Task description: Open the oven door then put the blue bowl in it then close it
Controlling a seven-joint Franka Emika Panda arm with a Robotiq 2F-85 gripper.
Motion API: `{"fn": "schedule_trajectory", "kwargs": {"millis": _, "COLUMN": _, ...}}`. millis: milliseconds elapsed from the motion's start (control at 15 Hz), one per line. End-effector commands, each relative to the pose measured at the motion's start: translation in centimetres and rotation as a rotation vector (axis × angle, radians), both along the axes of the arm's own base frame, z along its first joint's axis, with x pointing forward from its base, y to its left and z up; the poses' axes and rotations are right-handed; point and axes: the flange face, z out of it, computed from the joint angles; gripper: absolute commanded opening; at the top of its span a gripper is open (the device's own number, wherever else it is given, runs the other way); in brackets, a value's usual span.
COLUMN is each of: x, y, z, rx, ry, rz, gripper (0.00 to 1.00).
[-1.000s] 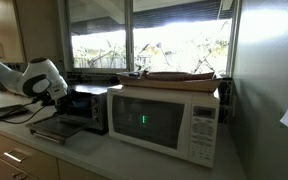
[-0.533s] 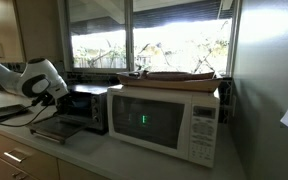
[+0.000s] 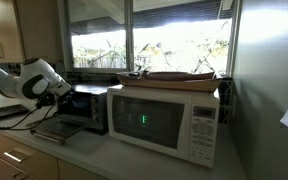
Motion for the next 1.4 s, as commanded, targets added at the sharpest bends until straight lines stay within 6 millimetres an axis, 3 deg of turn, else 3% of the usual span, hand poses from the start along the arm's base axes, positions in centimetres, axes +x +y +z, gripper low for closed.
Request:
{"fn": "schedule_trajectory", "kwargs": {"millis": 0, "x": -0.5, "y": -0.5, "z": 0.3, "rx": -0.059, "ry": -0.060, "rz": 0.045, "gripper": 1.00}}
{"fn": "schedule_trajectory", "kwargs": {"millis": 133, "x": -0.1, "y": -0.3, "z": 1.1, "rx": -0.065, "ry": -0.072, "rz": 0.080, "gripper": 1.00}}
{"fn": "schedule_trajectory", "kwargs": {"millis": 533, "x": -1.8, "y": -0.5, "z": 2.4, "rx": -0.050, "ry": -0.004, "rz": 0.284, "gripper": 1.00}}
{"fn": "schedule_trajectory", "kwargs": {"millis": 600, "x": -3.0, "y": -1.1, "z": 1.9, "rx": -0.045, "ry": 0.029, "rz": 0.322, "gripper": 1.00}}
{"fn": "schedule_trajectory", "kwargs": {"millis": 733, "x": -2.4, "y": -2.0, "z": 2.9, "rx": -0.068, "ry": 0.088, "rz": 0.356, "gripper": 1.00}}
{"fn": "schedule_trajectory", "kwargs": {"millis": 867, "x": -4.2, "y": -3.8, "z": 2.6, "rx": -0.101, "ry": 0.132, "rz": 0.395, "gripper": 1.00}}
{"fn": "schedule_trajectory", "kwargs": {"millis": 1000, "x": -3.9, "y": -5.4, "z": 3.9, "rx": -0.131, "ry": 0.178, "rz": 0.414, "gripper": 1.00}}
{"fn": "schedule_trajectory", "kwargs": {"millis": 1067, "x": -4.6, "y": -6.5, "z": 3.6, "rx": -0.114, "ry": 0.214, "rz": 0.362, "gripper": 1.00}}
{"fn": "schedule_trajectory", "kwargs": {"millis": 1133, "x": -3.2, "y": -4.9, "z": 3.4, "rx": -0.112, "ry": 0.181, "rz": 0.381, "gripper": 1.00}}
{"fn": "schedule_trajectory", "kwargs": {"millis": 1333, "x": -3.8, "y": -6.5, "z": 4.0, "rx": -0.114, "ry": 0.203, "rz": 0.355, "gripper": 1.00}}
